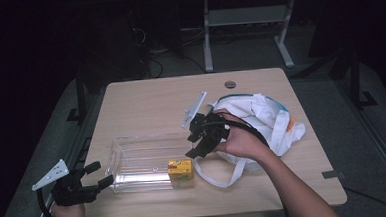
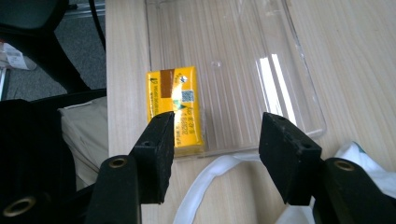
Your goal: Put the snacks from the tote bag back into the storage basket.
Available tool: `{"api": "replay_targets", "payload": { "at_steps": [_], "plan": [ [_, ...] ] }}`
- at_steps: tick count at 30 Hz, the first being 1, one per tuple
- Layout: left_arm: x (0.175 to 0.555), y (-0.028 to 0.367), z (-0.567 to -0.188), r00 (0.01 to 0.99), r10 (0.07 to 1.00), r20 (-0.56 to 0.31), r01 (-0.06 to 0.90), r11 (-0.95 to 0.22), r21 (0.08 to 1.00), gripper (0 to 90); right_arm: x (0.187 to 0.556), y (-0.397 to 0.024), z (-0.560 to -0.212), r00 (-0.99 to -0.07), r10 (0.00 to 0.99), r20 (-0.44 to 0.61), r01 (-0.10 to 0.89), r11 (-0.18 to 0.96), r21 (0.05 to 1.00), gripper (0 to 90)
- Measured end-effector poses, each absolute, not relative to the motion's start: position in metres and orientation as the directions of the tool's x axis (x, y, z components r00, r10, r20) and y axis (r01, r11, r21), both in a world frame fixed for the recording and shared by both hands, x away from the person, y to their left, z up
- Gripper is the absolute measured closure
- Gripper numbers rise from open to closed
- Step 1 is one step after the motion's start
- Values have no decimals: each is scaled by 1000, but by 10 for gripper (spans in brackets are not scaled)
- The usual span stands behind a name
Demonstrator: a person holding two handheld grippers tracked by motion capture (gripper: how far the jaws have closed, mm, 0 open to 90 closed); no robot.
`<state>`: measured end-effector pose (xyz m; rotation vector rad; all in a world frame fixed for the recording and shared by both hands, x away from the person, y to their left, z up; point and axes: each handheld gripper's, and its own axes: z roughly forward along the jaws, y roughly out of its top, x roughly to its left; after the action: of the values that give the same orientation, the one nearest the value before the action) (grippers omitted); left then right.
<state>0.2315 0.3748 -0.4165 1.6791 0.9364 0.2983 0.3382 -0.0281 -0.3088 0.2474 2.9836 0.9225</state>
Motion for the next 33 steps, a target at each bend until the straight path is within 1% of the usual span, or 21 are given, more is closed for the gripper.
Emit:
{"api": "replay_targets", "payload": {
  "at_steps": [10,16,33],
  "plan": [
    [231,375,-417,651,711,-267,425,-49,904,128,344,-44,-306,-977,210,43,197,798,570,425],
    [231,375,-416,651,710,-267,424,-49,904,128,348,-54,-307,-973,229,33,204,785,585,422],
    [232,374,-417,650,711,-269,425,-48,904,128,352,-85,-311,-948,316,39,280,769,575,411]
  ]
}}
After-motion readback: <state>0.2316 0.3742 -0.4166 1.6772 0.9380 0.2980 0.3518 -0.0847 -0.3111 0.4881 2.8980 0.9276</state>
